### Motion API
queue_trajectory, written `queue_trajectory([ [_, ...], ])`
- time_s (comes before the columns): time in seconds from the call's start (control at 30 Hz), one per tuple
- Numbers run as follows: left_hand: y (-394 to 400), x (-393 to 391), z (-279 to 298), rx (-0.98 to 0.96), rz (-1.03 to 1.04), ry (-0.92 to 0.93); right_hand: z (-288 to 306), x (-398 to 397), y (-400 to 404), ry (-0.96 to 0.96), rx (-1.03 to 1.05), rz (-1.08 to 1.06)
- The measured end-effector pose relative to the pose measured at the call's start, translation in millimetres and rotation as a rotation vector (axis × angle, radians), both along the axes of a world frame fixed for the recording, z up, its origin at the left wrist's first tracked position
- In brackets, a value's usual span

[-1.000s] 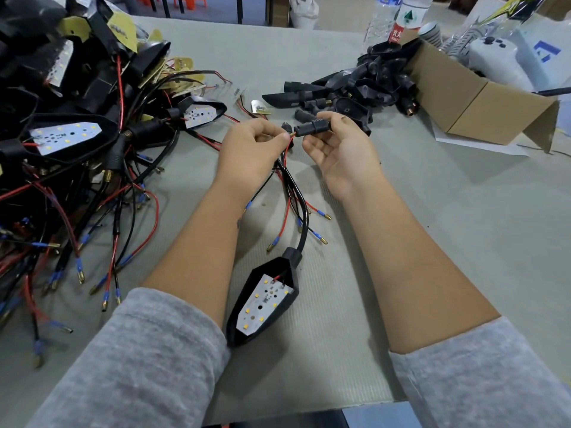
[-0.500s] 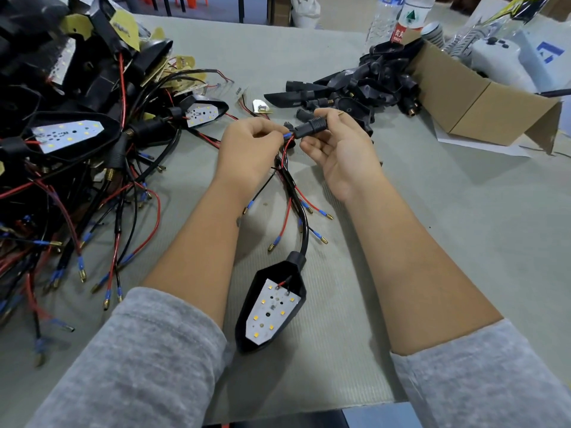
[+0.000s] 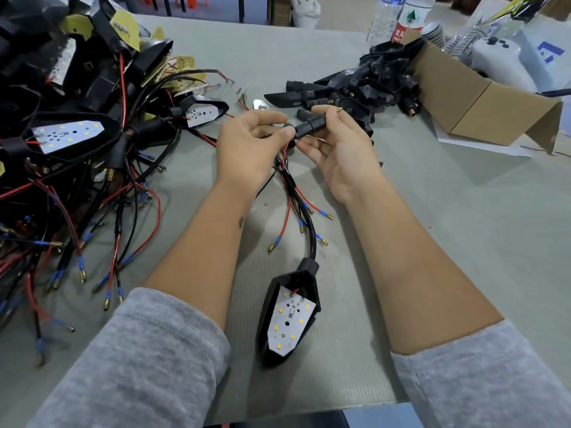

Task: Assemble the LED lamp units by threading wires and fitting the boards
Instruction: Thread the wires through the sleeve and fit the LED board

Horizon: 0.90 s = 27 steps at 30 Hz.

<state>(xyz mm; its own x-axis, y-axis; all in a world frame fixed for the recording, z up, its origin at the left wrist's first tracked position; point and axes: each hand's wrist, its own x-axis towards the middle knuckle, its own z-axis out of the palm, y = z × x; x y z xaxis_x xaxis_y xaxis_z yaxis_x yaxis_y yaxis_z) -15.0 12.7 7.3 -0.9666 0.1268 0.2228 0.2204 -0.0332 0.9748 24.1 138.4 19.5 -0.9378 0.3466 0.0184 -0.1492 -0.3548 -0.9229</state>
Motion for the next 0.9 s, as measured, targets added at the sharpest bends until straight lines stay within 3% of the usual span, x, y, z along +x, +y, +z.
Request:
queue_trajectory([
  [0.2, 1.4, -1.2, 0.4, 0.027, 0.011, -0.01, -0.1, -0.2, -0.9, 0.013, -0.025, 0.02],
  [0.47, -4.6, -8.7, 4.6, 0.076, 0.079, -0.193, -0.7, -4.9, 2.4, 0.028, -0.192, -0.058],
  [0.9, 0.5, -8.1, -1.8, -0.089, 0.076, -0.075, -1.6, -2.8, -1.1, 0.037, -0.118, -0.043],
])
